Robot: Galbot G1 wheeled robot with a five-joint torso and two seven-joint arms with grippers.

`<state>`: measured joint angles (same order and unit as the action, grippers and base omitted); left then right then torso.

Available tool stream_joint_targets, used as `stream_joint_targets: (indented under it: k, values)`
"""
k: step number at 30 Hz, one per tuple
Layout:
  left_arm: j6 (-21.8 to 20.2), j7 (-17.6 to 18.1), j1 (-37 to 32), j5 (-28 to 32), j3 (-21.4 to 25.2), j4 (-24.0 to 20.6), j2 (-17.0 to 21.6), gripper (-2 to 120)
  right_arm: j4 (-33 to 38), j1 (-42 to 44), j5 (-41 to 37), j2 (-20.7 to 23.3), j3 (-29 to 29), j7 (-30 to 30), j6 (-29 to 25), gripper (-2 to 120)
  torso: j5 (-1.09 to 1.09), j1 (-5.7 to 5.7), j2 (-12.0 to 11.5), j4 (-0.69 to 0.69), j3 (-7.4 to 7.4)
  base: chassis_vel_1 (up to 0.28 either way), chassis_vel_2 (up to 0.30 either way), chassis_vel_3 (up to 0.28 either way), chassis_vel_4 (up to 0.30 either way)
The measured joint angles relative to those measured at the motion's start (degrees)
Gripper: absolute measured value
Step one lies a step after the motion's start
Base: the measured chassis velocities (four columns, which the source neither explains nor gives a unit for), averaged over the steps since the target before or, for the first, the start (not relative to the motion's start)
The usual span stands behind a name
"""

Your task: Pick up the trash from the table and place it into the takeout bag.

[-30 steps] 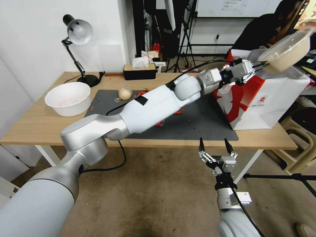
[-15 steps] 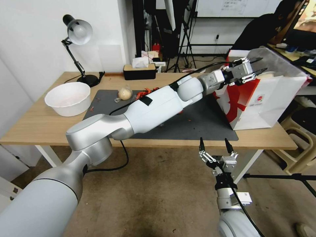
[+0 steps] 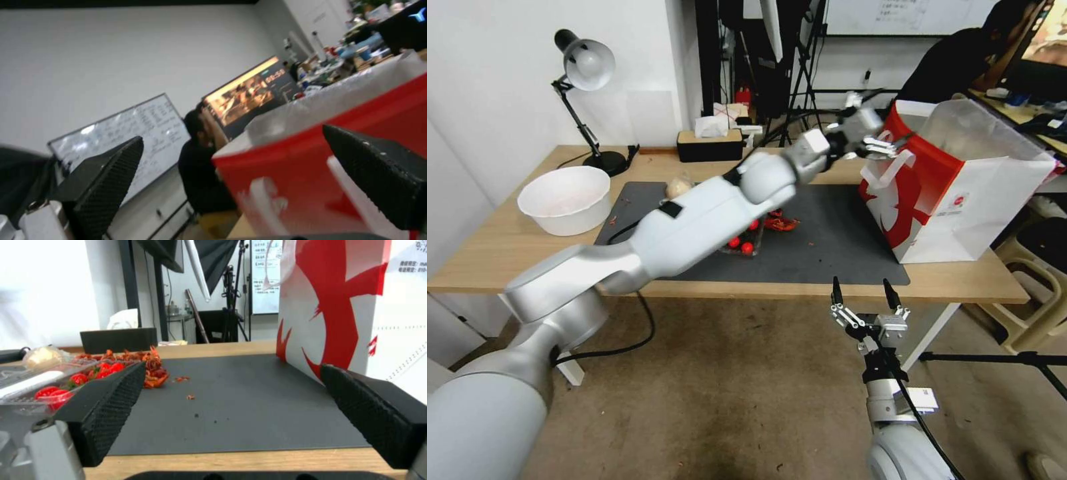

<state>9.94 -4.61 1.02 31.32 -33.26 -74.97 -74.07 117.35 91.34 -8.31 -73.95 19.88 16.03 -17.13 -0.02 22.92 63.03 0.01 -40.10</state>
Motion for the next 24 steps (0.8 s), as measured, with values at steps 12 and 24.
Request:
stream_joint_targets:
  k: [12,24]
  values:
    - [-1.93,1.46,-11.06,0.71,8.03,-9.25,9.88,100,0.74,1.06,0.86,-0.13,-0.17,0.28,0.17,100,0.01,0.0,0.0,0.0,0.0,0.0,0.0,0.0,0.0]
    - [-2.83,1.97,-22.59,0.44,17.66,-15.93,17.67,100,1.09,1.46,1.23,-0.27,-0.43,0.32,0.28,100,0.01,0.0,0.0,-0.02,0.0,0.0,0.0,0.0,0.0]
